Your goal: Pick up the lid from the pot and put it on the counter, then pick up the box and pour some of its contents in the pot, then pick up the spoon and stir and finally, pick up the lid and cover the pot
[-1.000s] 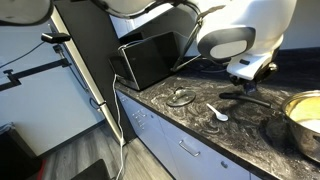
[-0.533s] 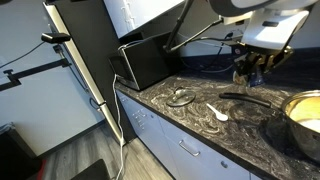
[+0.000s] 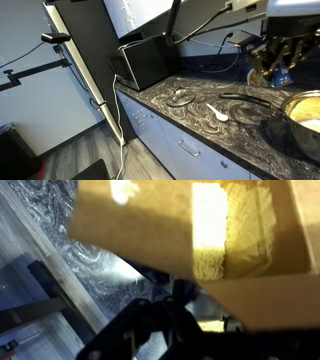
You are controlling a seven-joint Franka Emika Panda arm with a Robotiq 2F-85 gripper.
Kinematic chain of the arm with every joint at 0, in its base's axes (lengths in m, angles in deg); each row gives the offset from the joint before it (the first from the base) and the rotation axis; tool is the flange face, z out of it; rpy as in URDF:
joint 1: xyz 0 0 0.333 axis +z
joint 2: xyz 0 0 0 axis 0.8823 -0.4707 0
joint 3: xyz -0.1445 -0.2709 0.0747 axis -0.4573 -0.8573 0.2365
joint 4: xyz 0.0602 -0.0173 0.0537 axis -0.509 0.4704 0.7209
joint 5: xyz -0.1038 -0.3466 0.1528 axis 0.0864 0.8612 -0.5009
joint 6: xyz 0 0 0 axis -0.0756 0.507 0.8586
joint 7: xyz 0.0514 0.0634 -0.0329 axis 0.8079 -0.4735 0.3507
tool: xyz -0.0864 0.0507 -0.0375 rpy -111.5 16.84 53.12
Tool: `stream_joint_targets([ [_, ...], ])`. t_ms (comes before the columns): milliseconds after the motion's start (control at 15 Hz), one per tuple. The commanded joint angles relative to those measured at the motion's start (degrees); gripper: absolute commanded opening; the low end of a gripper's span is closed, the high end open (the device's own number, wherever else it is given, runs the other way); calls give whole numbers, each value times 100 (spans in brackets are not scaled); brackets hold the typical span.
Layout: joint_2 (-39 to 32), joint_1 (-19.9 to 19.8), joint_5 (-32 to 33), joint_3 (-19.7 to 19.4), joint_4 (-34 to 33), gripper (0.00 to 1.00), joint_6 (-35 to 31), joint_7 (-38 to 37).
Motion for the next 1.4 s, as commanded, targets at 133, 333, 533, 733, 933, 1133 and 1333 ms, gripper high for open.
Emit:
stream_joint_targets([
  [133,46,22,906,-165,-150,8,-156,-399],
  [333,118,-31,982,-132,-149,8,-57,-422],
  [533,-4,-71,955,-115,-155,32,-111,-313],
  [733,-100,-72,977,-154,-269,8,-211,-435],
  [933,-278,-165,1013,-249,-522,8,-170,-571],
  [1133,-409,-297,1034,-328,-770,8,-143,-683],
  [1333,-486,-366,1195,-449,-952,8,-210,-802],
])
